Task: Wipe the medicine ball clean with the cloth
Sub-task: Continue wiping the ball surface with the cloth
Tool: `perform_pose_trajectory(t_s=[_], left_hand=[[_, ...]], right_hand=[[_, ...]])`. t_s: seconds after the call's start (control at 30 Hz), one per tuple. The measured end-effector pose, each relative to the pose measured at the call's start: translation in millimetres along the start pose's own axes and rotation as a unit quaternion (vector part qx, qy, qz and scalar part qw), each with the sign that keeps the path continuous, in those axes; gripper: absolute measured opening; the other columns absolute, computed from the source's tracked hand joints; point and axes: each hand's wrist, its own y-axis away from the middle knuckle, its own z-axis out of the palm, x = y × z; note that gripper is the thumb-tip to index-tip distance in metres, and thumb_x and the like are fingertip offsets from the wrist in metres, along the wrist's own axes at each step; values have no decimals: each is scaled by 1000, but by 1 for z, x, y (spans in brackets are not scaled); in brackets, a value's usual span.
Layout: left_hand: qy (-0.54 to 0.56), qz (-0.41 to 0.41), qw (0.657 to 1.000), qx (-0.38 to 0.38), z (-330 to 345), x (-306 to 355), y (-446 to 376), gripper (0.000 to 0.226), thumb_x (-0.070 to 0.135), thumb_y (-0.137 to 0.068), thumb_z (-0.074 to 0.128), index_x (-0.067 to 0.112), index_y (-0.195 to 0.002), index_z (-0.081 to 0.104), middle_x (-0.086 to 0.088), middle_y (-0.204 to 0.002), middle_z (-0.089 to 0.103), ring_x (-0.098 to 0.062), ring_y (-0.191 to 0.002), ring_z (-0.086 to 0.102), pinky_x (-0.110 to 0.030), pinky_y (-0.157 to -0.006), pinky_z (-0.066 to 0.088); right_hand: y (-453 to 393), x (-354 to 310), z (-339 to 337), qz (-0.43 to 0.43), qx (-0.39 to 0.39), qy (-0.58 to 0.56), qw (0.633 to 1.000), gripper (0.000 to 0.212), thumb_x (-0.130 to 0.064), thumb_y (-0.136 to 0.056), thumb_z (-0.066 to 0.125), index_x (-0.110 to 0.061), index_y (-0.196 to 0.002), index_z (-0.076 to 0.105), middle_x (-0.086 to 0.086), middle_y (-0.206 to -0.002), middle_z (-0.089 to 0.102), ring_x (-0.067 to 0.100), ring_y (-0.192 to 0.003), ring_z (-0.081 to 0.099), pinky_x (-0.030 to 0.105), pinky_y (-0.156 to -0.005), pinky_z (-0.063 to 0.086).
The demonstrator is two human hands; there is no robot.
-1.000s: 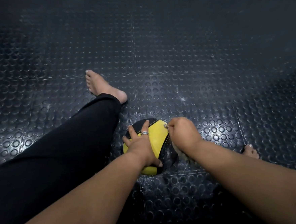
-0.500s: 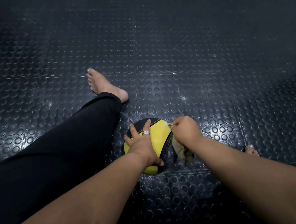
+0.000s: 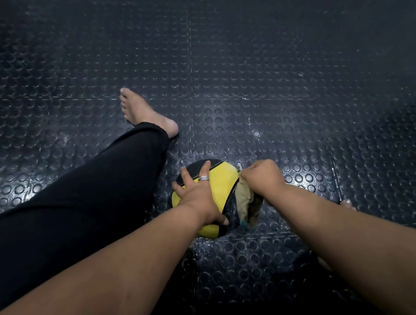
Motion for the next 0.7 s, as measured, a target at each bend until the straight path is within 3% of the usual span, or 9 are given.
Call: perform_pose_trajectory(t_s=[0.13,0.2,0.3,0.37,0.53,0.7], left_hand=[[1,-3,1000,2,1,1,-1,141,32,-62,92,47,-148,-19,-11,-156,-32,-45,-145,-16,-58,-114,19],[4,-4,1000,3,2,2,-3,140,32,-63,91,47,-148,-19,-11,-156,-32,-46,-145,-16,-61,-115,19],[2,-6,1000,4,0,3,-6,138,32,-64,90,51,-146,-20,-11,-156,-31,-44,-145,-14,-67,-112,19],[1,-3,1000,0,-1,3,-6,140,33,-61,92,51,-147,-18,-10,-156,-31,-43,-146,-14,-68,-112,18],[-3,6,1000,-2,2,1,-2,141,32,-61,92,50,-147,-19,-10,-156,-32,-44,-145,-17,-67,-112,20],[3,7,1000,3,-4,-6,-8,141,32,-60,92,48,-148,-17,-12,-157,-28,-44,-146,-14,-58,-117,17]], right_hand=[[11,-1,3,-28,-8,19,999,18,-17,-92,49,-11,-102,63,5,-91,59,21,-83,49,22,-67,33],[22,-5,6,-74,6,5,997,19,-17,-93,51,-15,-108,62,3,-96,62,18,-82,50,21,-67,34],[36,-11,14,-151,4,26,988,19,-15,-92,52,-15,-108,63,2,-99,65,19,-88,57,22,-68,40],[29,-12,13,-150,18,27,988,17,-14,-91,53,-15,-105,63,6,-102,66,22,-94,60,24,-73,43],[6,-12,3,-86,6,43,995,28,-3,-88,49,-11,-110,63,12,-108,65,20,-84,52,20,-71,38],[34,-10,14,-156,-9,45,987,16,-14,-91,54,-17,-103,64,5,-101,66,21,-89,58,23,-72,41]])
